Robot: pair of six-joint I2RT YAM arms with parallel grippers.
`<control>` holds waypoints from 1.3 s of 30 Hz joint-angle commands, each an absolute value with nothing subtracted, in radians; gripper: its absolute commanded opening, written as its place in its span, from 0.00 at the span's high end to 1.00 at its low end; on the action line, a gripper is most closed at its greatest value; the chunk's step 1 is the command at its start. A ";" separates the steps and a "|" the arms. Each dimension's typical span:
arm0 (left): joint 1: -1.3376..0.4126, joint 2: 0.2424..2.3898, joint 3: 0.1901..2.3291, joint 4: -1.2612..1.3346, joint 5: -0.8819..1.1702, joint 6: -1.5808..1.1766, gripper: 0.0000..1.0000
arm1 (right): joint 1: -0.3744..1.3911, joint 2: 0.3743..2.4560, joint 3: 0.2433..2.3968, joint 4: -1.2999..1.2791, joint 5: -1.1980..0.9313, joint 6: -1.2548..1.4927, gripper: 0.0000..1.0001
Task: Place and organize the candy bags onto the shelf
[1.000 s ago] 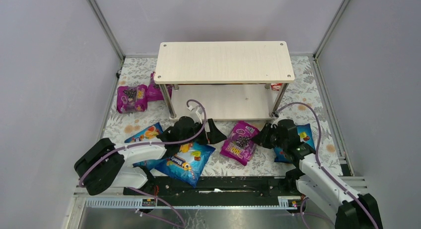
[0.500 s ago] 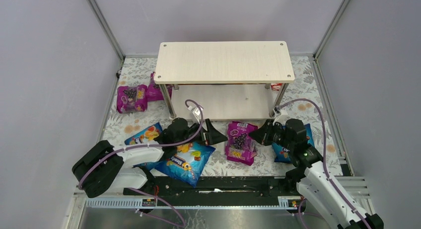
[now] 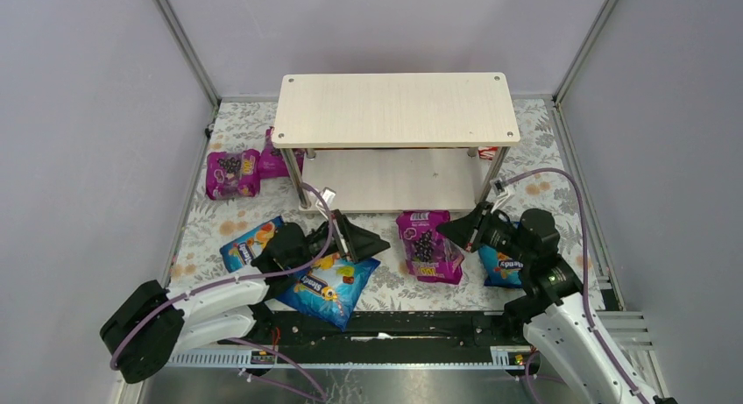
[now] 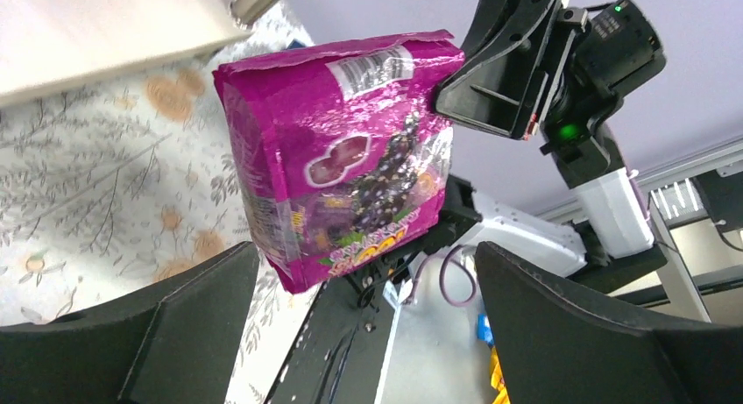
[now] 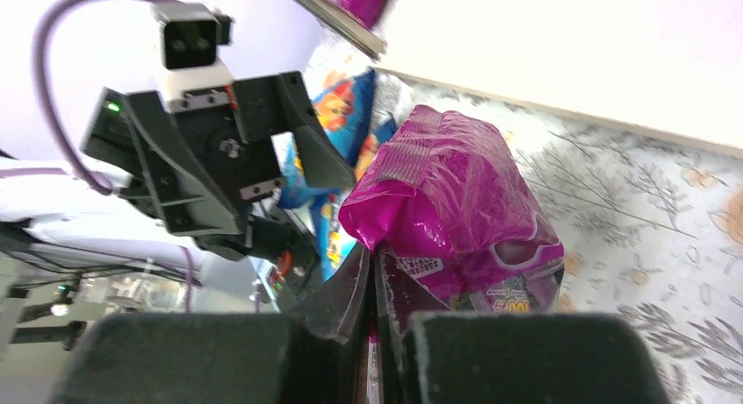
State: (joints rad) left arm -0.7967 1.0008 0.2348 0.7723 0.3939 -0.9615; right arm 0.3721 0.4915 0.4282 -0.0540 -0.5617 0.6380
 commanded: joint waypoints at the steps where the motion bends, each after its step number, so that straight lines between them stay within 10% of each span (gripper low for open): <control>1: -0.793 0.973 0.224 0.885 0.349 -0.959 0.01 | 0.378 0.461 0.520 0.147 -0.568 0.827 1.00; 39: -1.006 1.458 0.495 1.575 0.358 -1.182 0.01 | 0.379 0.499 0.692 0.526 -0.586 1.338 1.00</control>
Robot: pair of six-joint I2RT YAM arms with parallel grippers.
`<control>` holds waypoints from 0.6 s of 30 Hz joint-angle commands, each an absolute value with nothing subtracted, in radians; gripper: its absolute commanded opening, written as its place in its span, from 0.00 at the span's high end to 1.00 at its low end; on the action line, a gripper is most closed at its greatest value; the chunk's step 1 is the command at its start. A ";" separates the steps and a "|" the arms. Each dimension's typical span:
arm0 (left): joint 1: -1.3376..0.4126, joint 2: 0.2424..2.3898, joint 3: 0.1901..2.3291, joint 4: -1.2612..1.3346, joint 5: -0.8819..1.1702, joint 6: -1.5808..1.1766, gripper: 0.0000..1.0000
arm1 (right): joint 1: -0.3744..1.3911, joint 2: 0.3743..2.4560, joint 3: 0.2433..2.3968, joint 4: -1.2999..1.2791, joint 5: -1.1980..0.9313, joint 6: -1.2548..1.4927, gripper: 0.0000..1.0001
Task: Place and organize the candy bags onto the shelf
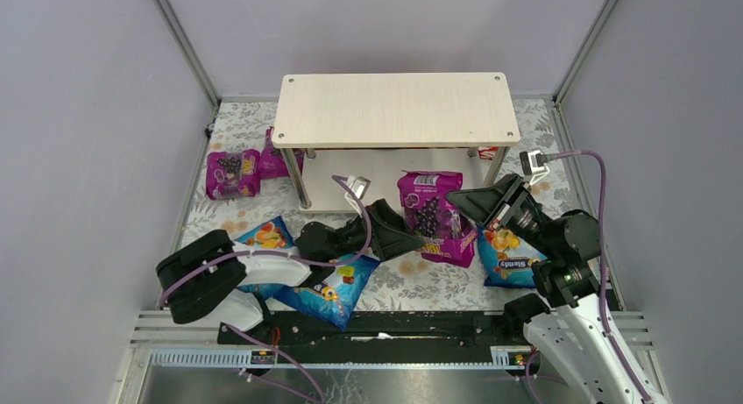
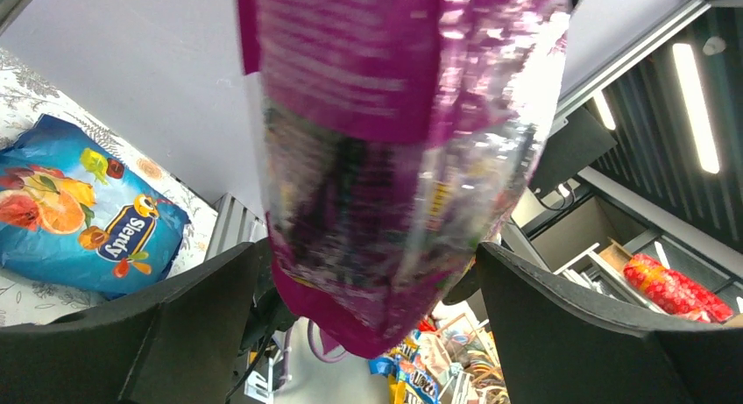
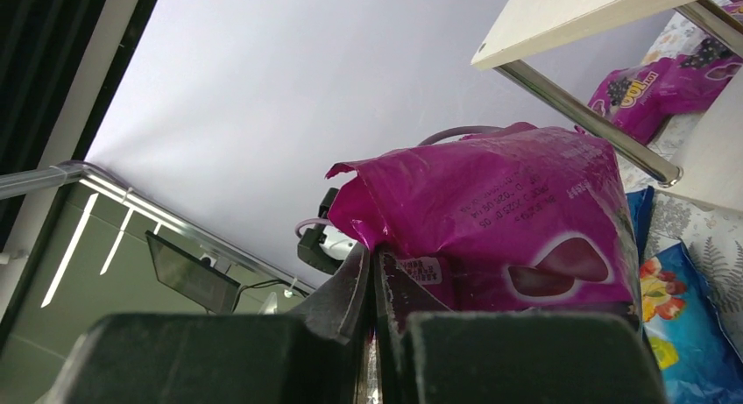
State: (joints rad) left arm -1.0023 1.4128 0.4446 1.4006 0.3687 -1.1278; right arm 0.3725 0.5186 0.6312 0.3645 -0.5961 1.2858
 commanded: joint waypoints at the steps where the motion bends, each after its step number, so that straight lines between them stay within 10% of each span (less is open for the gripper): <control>1: -1.006 1.474 0.499 1.583 0.359 -1.196 0.01 | 0.378 0.500 0.694 0.533 -0.587 1.346 1.00; 18: -1.020 1.432 0.583 1.607 0.400 -1.208 0.01 | 0.378 0.470 0.612 0.586 -0.546 1.393 1.00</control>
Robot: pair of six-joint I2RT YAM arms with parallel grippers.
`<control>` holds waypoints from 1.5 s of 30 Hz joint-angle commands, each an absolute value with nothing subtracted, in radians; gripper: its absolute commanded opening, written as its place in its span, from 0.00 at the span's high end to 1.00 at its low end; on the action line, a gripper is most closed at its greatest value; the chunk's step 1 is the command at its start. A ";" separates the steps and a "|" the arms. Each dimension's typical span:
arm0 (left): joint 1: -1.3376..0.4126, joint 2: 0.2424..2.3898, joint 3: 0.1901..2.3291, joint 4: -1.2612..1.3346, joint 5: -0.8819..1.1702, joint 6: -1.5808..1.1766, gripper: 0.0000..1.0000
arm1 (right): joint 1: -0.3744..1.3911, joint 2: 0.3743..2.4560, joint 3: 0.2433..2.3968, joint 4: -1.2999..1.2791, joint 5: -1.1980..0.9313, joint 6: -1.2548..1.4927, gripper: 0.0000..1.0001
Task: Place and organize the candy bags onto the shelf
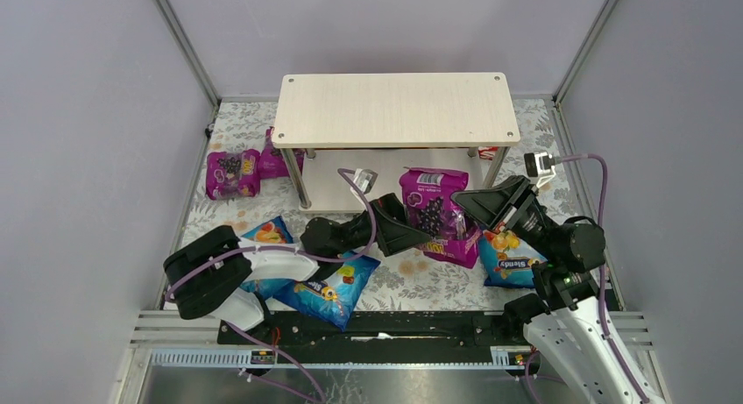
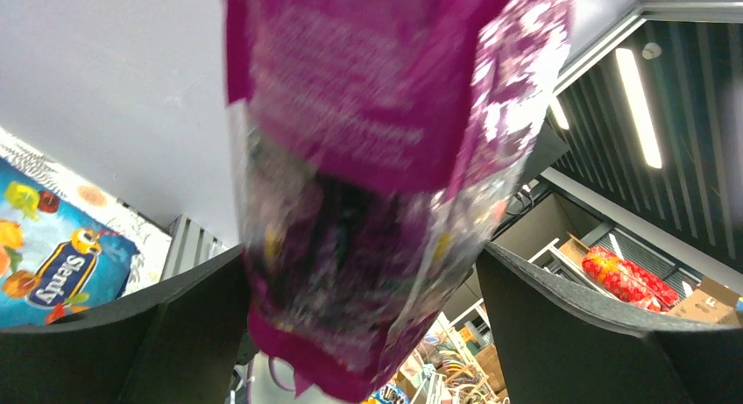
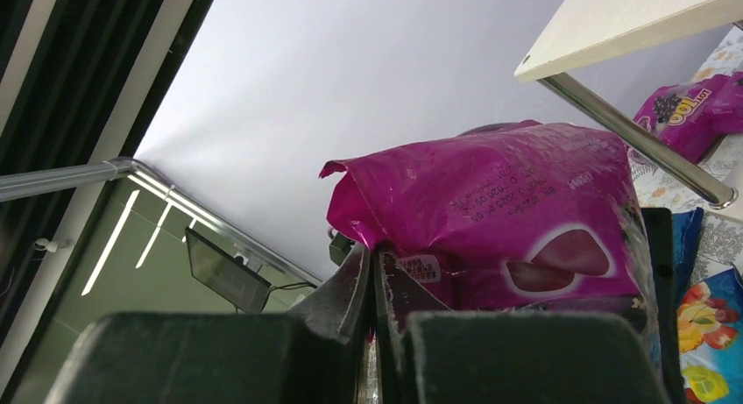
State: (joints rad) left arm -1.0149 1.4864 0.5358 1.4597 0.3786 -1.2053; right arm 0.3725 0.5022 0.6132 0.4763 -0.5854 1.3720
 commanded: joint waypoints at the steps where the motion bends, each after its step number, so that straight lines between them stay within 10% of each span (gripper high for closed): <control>1: -1.020 1.419 0.581 1.607 0.401 -1.209 0.01 | 0.377 0.462 0.605 0.571 -0.539 1.386 1.00; 17: -1.020 1.398 0.508 1.602 0.356 -1.381 0.03 | 0.378 0.412 0.478 0.387 -0.476 1.271 1.00; 30: -1.019 1.468 0.466 1.597 0.274 -1.429 0.47 | 0.377 0.346 0.452 0.030 -0.383 1.015 0.99; 45: -0.957 1.566 0.441 1.597 0.259 -1.440 0.74 | 0.377 0.424 0.576 -0.319 -0.195 0.772 0.53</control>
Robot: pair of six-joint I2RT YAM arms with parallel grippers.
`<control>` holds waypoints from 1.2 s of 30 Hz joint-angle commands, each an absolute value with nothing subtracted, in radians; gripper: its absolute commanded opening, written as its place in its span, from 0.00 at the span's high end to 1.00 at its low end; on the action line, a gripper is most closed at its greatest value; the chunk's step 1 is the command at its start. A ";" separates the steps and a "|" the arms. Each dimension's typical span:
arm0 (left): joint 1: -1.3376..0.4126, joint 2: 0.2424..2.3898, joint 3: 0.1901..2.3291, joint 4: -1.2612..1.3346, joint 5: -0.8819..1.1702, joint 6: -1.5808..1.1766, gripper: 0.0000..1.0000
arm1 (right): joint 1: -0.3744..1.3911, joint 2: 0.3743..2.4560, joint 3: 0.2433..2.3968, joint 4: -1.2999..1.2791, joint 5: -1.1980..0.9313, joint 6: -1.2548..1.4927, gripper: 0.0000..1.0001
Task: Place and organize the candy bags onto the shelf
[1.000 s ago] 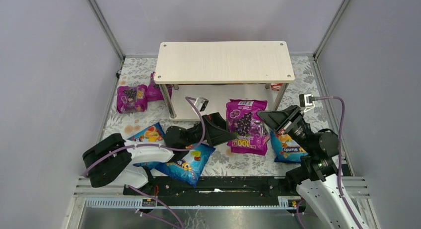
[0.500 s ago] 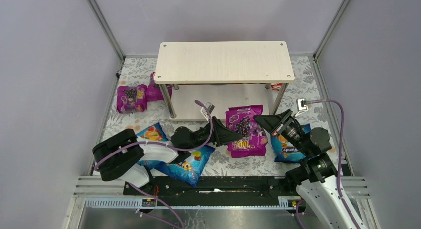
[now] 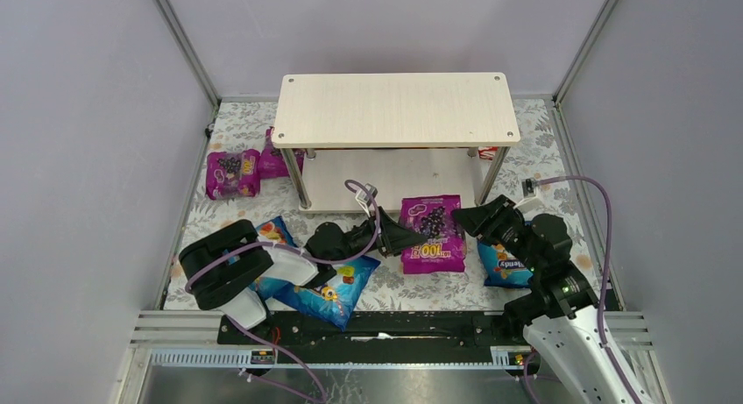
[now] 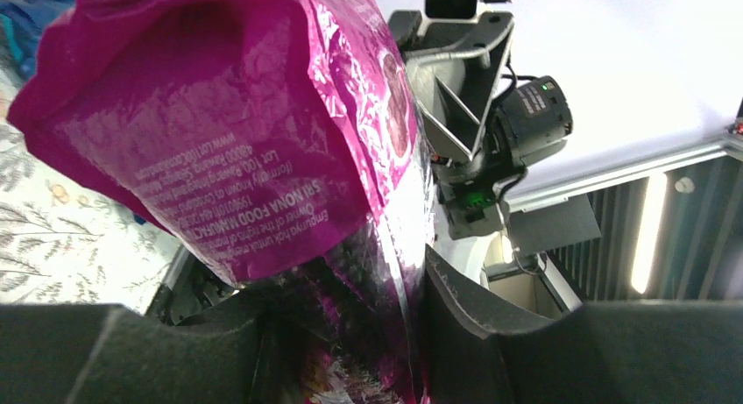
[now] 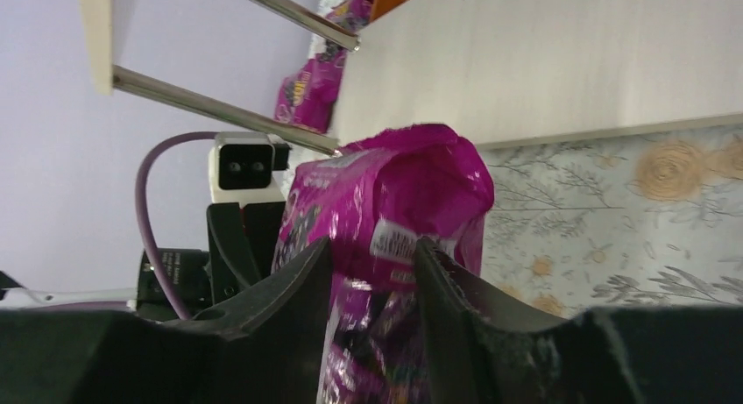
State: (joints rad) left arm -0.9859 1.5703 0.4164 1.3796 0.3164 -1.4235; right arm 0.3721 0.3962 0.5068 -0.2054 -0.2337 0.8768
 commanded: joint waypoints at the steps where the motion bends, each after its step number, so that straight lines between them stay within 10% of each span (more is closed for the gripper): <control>1: -0.951 1.575 0.445 1.597 0.261 -1.442 0.80 | 0.377 0.428 0.582 -0.326 -0.192 0.762 0.51; 36: -0.806 2.033 0.960 1.247 0.314 -0.994 0.86 | 0.377 0.253 1.008 -0.816 0.103 0.474 0.47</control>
